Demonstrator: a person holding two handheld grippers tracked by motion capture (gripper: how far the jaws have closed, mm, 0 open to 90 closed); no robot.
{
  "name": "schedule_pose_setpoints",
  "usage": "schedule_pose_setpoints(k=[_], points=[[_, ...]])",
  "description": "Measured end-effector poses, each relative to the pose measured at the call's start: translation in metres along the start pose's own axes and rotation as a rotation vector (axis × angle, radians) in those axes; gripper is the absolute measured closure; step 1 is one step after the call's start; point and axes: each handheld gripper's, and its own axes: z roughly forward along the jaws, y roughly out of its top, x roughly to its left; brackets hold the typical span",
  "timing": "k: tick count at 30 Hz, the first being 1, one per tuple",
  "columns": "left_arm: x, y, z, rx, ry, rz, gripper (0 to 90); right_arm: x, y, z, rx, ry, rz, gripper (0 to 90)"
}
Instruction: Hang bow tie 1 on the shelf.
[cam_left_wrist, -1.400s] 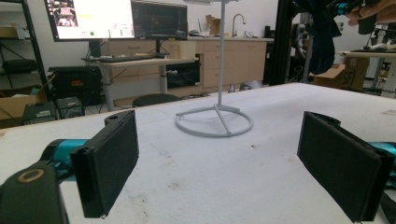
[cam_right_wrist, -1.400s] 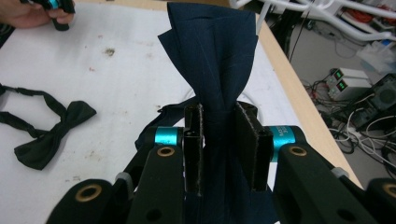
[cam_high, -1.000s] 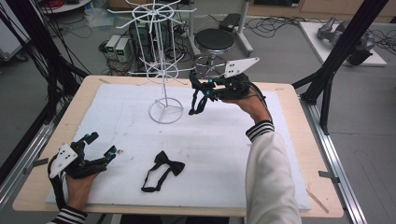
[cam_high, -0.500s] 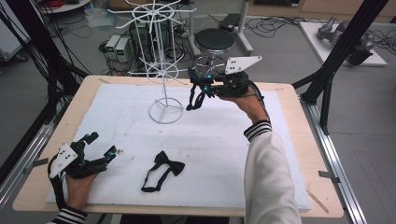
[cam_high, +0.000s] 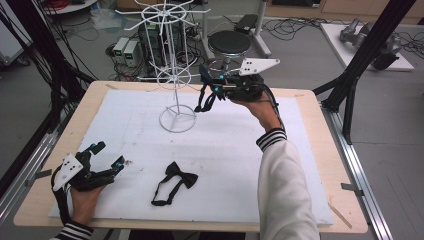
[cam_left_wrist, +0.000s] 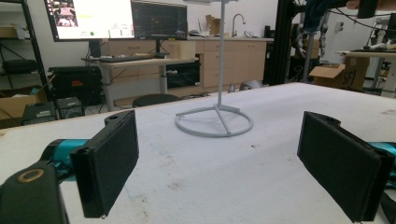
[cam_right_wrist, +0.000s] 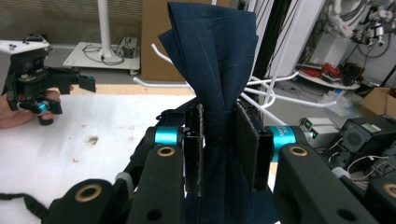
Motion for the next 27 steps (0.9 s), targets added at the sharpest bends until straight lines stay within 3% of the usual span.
schedule_pose_setpoints(k=[7,14,27], points=[[0.000,0.000,0.000,0.002,0.001,0.001,13.0,0.000,0.003,0.006,-0.034,-0.016,0.006,73.6],[0.000,0.000,0.000,0.002,0.001,0.001,13.0,0.002,0.006,0.013,-0.046,-0.062,0.007,73.4],[0.000,0.000,0.000,0.001,0.000,0.000,13.0,0.002,0.005,0.025,-0.066,-0.111,0.050,73.0]])
